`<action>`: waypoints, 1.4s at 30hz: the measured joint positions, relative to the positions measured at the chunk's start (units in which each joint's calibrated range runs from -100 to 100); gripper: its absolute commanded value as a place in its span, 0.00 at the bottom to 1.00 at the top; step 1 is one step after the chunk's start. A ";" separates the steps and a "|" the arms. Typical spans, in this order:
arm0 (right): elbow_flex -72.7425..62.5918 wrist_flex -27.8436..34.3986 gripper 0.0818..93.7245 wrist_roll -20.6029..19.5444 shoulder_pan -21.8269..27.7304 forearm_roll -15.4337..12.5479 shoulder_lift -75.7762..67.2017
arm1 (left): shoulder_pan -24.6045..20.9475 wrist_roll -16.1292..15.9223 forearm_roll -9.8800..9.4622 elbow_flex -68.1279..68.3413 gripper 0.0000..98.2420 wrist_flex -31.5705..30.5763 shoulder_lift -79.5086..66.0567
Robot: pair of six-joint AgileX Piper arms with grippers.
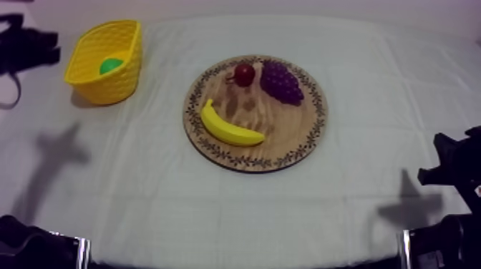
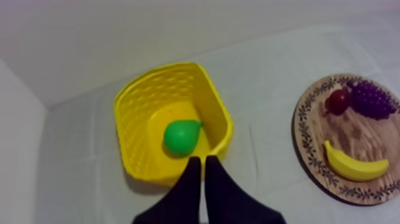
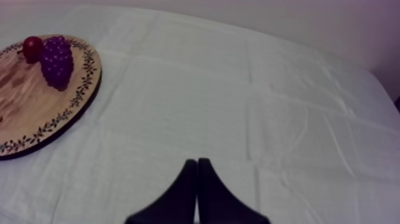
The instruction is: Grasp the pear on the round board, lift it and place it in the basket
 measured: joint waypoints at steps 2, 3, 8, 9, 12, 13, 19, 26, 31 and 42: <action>0.00 0.12 0.00 0.00 0.00 0.00 0.00 | -0.40 0.58 0.68 5.79 0.00 -2.06 -6.27; 0.00 0.12 0.00 0.00 0.00 0.00 0.00 | -0.71 0.91 0.80 8.72 0.00 -2.85 -8.78; 0.00 0.04 0.00 0.00 0.00 0.00 0.00 | -3.23 1.33 3.86 22.46 0.00 -4.25 -24.58; 0.00 0.04 0.00 0.00 0.00 0.00 0.00 | -3.85 0.89 4.79 25.15 0.00 -3.94 -27.68; 0.00 0.04 0.00 0.00 0.00 0.00 0.00 | -5.70 -0.80 7.54 32.33 0.00 -2.58 -36.05; 0.00 0.04 0.00 0.00 0.00 0.00 0.00 | -6.24 -1.26 8.26 34.20 0.00 -2.12 -38.34; 0.00 0.04 0.00 0.00 0.00 0.00 0.00 | -8.60 -3.52 10.50 44.77 0.00 0.17 -51.51; 0.00 0.04 0.00 0.00 0.00 0.00 0.00 | -9.11 -2.87 9.94 48.12 0.00 -0.35 -54.94; 0.00 0.04 0.00 0.00 0.00 0.00 0.00 | -9.11 2.82 9.66 50.35 0.00 -8.77 -55.08; 0.00 0.04 0.00 0.00 0.00 0.00 0.00 | -9.11 7.97 9.60 50.62 0.00 -11.39 -55.14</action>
